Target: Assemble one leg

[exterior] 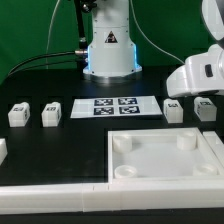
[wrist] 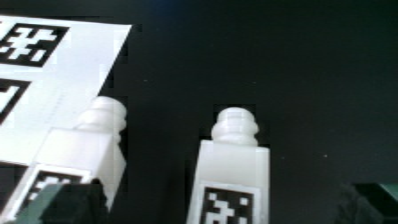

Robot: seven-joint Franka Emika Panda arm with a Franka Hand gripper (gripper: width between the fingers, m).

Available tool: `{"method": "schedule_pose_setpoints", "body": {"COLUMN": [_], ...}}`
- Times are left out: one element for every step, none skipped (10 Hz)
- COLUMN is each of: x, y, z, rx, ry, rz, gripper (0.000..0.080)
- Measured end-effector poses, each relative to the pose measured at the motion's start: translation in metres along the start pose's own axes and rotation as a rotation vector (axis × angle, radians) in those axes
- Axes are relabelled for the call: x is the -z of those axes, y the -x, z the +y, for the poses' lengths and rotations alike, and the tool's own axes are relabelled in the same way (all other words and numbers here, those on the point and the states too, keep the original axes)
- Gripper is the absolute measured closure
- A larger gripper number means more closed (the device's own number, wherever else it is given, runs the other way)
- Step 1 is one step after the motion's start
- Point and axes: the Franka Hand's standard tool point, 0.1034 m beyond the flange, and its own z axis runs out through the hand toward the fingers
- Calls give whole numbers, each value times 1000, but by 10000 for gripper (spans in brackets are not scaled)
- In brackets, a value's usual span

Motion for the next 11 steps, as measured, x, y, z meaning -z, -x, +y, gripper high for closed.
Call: {"method": "schedule_pose_setpoints", "body": {"x": [-2, -4, -5, -8, -10, -12, -14, -16, -19, -20, -20], "y": [-4, -7, -11, -14, -17, -19, -24, -27, -28, -28, -29], "z": [-1, -2, -4, -5, -6, -6, -6, -6, -5, -5, -4], "rx": [1, 1, 3, 4, 4, 4, 5, 5, 4, 4, 2], "ry": [-2, -4, -7, -8, -10, -12, -16, -19, -21, -21, -22], "rz": [5, 14, 30, 36, 40, 40, 49, 59, 64, 62, 63], "gripper": [150, 150, 150, 150, 150, 150, 150, 150, 150, 150, 150]}}
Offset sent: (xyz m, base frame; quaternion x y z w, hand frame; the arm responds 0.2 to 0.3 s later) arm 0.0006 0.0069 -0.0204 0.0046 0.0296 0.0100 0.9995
